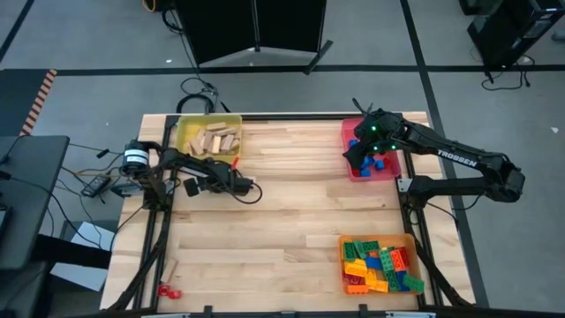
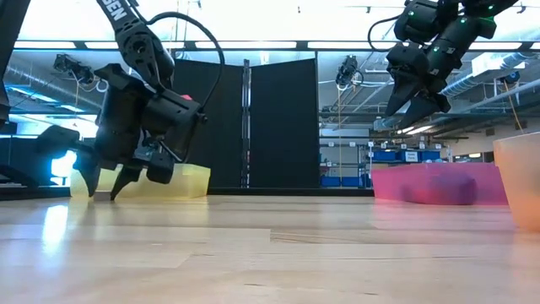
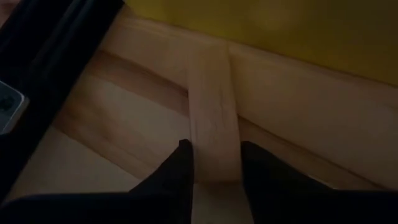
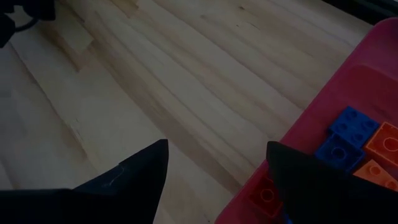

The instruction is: Sort blocks by size

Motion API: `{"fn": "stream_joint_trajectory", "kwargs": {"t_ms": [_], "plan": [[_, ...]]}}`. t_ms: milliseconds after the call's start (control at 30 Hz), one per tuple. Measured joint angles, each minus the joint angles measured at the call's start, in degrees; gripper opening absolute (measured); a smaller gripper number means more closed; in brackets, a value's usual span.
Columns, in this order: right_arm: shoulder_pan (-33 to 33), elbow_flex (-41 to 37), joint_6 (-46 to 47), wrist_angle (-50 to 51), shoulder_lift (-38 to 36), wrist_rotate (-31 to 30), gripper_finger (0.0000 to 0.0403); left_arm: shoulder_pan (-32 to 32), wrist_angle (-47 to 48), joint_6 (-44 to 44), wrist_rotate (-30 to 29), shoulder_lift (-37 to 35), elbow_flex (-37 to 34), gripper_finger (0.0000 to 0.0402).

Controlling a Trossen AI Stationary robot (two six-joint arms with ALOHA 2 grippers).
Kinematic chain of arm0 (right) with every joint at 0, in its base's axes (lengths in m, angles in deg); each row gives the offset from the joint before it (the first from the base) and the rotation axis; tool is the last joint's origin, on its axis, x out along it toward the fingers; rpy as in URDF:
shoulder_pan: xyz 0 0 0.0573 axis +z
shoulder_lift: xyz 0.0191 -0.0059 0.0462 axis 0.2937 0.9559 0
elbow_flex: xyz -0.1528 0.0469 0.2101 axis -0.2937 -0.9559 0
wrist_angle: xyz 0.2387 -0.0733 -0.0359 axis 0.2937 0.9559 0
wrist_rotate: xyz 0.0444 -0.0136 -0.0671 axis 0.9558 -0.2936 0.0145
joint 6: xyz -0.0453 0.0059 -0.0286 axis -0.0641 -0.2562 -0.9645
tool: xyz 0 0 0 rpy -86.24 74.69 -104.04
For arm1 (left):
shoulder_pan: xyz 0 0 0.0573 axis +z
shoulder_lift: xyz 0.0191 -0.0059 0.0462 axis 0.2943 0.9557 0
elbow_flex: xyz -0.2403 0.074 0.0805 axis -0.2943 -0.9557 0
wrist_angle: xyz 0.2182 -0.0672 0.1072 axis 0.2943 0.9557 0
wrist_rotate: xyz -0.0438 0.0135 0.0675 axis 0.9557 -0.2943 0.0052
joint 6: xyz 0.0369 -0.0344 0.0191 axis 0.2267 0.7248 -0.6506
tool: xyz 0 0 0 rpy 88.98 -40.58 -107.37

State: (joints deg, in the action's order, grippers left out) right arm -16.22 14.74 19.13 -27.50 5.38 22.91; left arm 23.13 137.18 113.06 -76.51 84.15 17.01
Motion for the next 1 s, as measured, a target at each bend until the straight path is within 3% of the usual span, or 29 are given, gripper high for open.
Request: {"fn": "stream_joint_trajectory", "kwargs": {"t_ms": [200,400,567,800,933,1000], "plan": [[0.0,0.0,0.0,0.0,0.0,0.0,0.0282,-2.3,3.9,0.0,4.0,0.3,1.9,0.0106],[0.0,0.0,0.0,-0.2,0.0,0.0,0.0285,-7.4,12.3,-0.4,17.2,0.4,6.0,0.0126],[0.0,0.0,-0.3,-0.4,0.0,0.0,0.0284,-14.3,14.3,0.2,21.1,0.4,9.5,0.012],[0.0,0.0,-0.4,-2.7,0.0,0.0,0.0281,-19.5,22.6,4.3,17.9,-1.3,19.2,0.0119],[0.0,0.0,0.1,-4.2,0.0,0.0,0.0283,-19.6,32.3,3.9,11.9,-4.2,27.7,0.0119],[0.0,0.0,1.0,-4.9,0.0,0.0,0.0282,-18.6,30.7,0.0,7.5,-7.1,29.0,0.0119]]}}
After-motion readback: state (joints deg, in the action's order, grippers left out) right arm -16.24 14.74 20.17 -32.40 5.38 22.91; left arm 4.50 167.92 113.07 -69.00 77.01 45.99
